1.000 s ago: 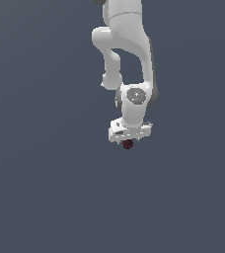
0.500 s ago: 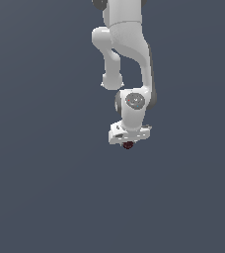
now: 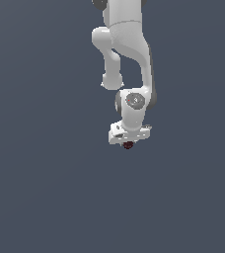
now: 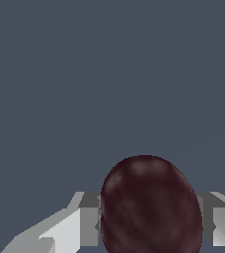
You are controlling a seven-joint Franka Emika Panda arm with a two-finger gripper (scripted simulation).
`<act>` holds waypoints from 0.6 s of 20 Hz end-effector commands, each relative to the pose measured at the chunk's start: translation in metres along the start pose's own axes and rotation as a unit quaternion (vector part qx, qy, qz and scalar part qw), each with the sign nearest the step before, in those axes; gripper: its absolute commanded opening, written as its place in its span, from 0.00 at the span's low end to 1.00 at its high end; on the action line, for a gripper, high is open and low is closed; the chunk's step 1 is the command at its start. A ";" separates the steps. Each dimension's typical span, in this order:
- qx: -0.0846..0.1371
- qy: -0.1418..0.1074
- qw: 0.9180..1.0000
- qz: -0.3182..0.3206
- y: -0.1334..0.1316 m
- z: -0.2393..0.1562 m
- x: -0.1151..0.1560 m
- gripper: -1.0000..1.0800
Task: Pick up the object and move it to a goal position.
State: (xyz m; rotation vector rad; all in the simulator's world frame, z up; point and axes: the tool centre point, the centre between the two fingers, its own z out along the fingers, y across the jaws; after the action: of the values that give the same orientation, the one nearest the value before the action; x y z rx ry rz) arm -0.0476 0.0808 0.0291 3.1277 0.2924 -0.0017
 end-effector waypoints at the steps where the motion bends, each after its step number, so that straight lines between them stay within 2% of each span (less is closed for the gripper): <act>1: 0.000 0.000 1.000 0.000 -0.002 -0.002 0.000 0.00; 7: 0.000 0.000 1.000 0.000 -0.022 -0.018 -0.006 0.00; 12: 0.000 0.000 1.000 0.000 -0.054 -0.045 -0.014 0.00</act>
State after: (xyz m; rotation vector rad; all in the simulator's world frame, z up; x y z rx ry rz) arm -0.0671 0.1206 0.0649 3.1273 0.2913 -0.0033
